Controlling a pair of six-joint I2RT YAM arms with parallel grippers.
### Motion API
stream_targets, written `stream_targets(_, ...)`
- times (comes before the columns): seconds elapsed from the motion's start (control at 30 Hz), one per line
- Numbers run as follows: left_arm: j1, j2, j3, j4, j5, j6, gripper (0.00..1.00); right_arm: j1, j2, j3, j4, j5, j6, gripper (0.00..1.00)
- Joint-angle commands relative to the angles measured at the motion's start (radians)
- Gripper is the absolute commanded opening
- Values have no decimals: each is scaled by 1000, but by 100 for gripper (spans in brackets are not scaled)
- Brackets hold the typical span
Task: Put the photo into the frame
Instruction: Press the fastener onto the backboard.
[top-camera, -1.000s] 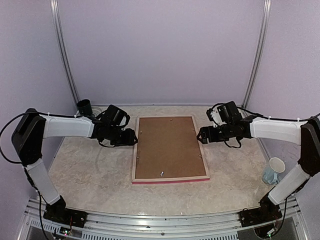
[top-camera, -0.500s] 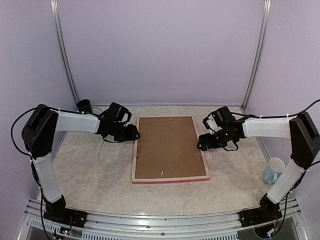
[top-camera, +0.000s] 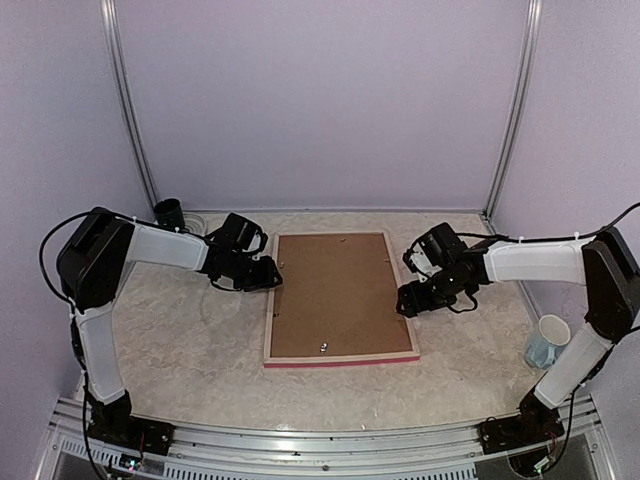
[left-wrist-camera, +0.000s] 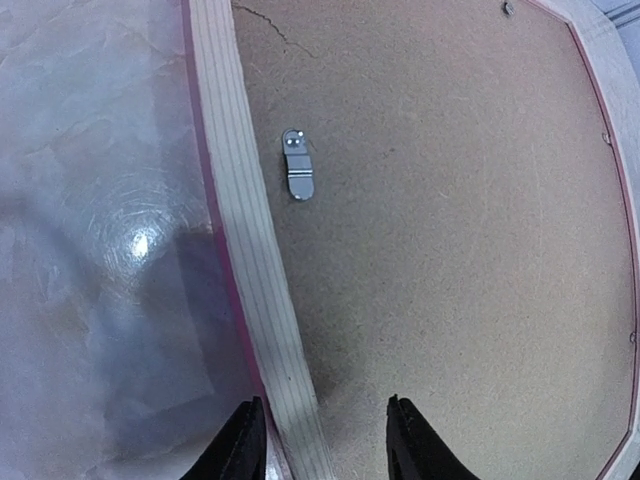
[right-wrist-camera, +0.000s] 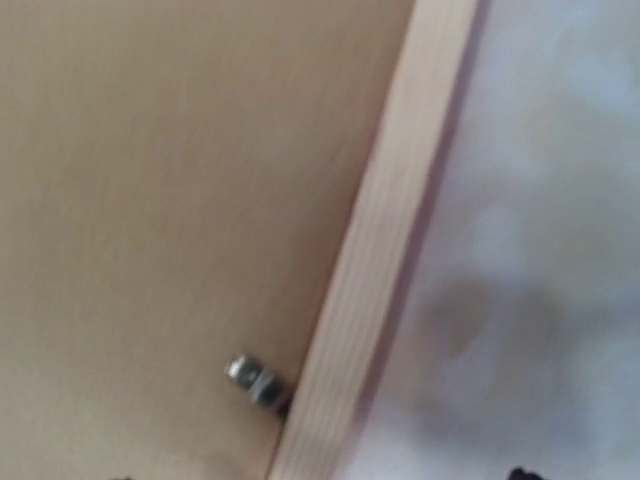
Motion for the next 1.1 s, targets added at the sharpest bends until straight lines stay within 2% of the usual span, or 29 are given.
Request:
stream_targets(0.0,-6,21,-7,43,10,4,37,45,-16,-55,-23,57,48,81)
stream_targets(0.17,-6,29,-21,53,9,4,25,67,-10,-78,-24,134,101,82)
stream_targets(0.43,-6,39,-34,57,4,11,16,69,-36,-88,-28,206,140,82)
stream_targets(0.53,-6,37,-41,53,-21,10,17,69,-33,-92,-32,211,145,83)
stream_targets(0.63,-6,39,-41,47,-32,11,28,69,-26,-89,-35,211,148,83)
stream_targets(0.77,-6,48,-35,36,-32,9,33,69,-21,-85,-30,207,146,83)
stream_targets(0.9,-10,54,-31,32,-38,7,31,69,-14,-74,-28,204,144,83)
stream_targets(1.07,-15,66,-27,27,-42,13,19,70,-4,-76,-26,214,150,83)
